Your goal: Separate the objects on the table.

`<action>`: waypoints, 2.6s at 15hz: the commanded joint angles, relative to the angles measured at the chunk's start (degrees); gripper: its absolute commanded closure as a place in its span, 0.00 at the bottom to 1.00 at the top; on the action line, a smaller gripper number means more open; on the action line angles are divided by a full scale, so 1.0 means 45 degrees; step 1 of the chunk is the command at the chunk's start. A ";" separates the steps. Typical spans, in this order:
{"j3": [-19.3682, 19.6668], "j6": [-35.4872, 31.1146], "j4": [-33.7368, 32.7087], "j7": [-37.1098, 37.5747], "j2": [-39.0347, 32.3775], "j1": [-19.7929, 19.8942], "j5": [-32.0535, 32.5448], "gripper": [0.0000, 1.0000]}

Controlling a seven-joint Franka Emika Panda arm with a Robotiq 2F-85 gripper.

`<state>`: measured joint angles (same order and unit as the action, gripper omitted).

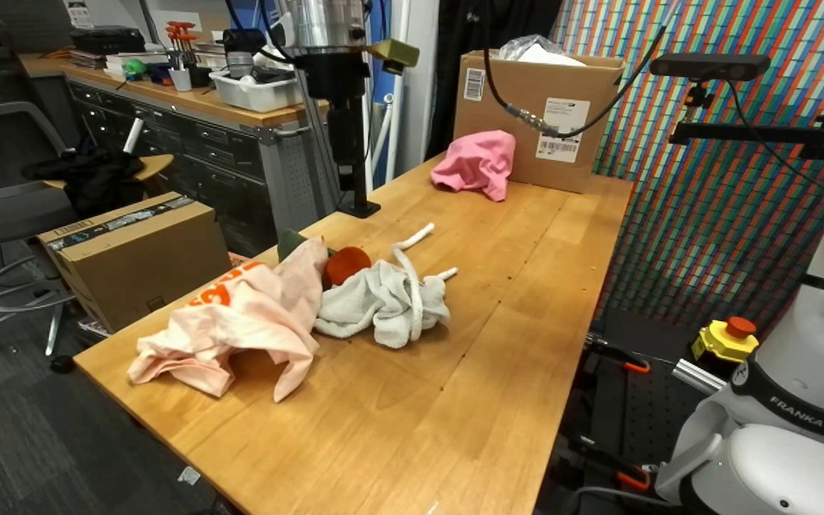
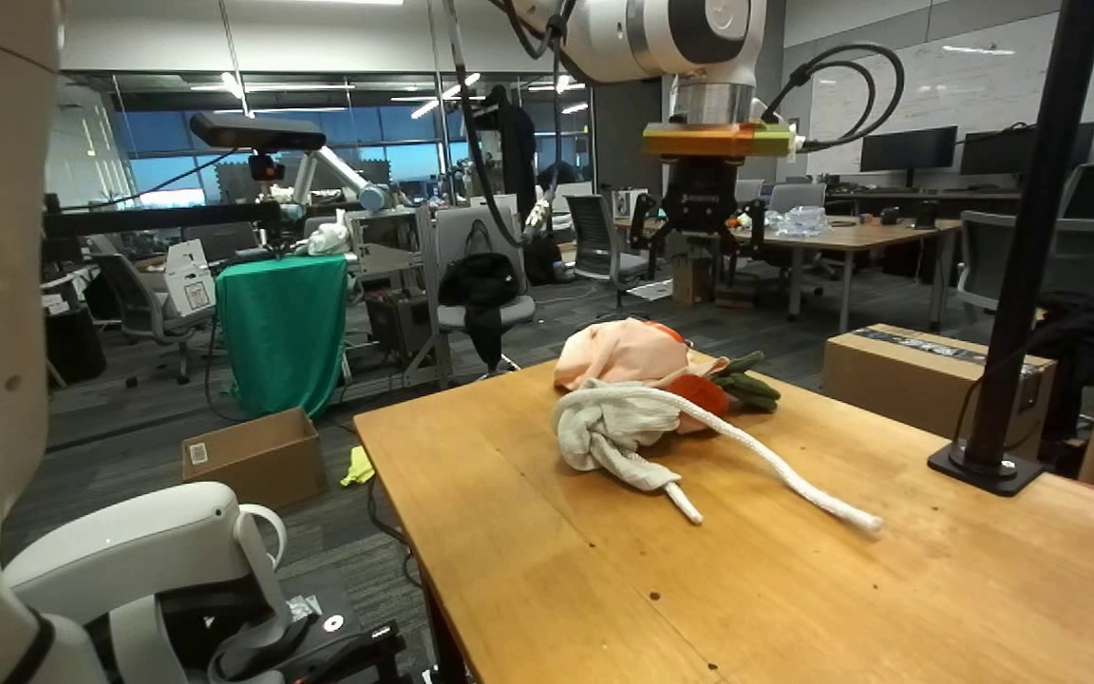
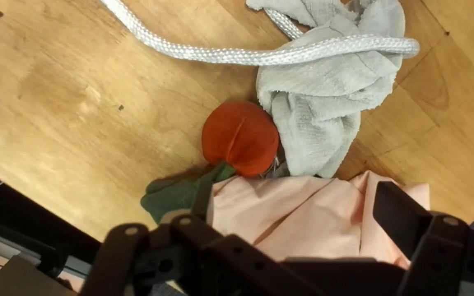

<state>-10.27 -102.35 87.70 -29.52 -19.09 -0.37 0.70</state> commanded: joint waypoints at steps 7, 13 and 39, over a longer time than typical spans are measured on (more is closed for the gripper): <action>0.0470 -0.2780 0.4524 -0.0761 0.1658 0.0032 -0.0077 0.00; 0.0778 -0.3153 0.5187 -0.2362 0.1665 0.0302 -0.0220 0.00; 0.0878 -0.5922 0.5159 -1.1526 0.0089 0.0546 0.0431 0.00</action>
<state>-6.08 -127.98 111.39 -79.29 -18.51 1.81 3.28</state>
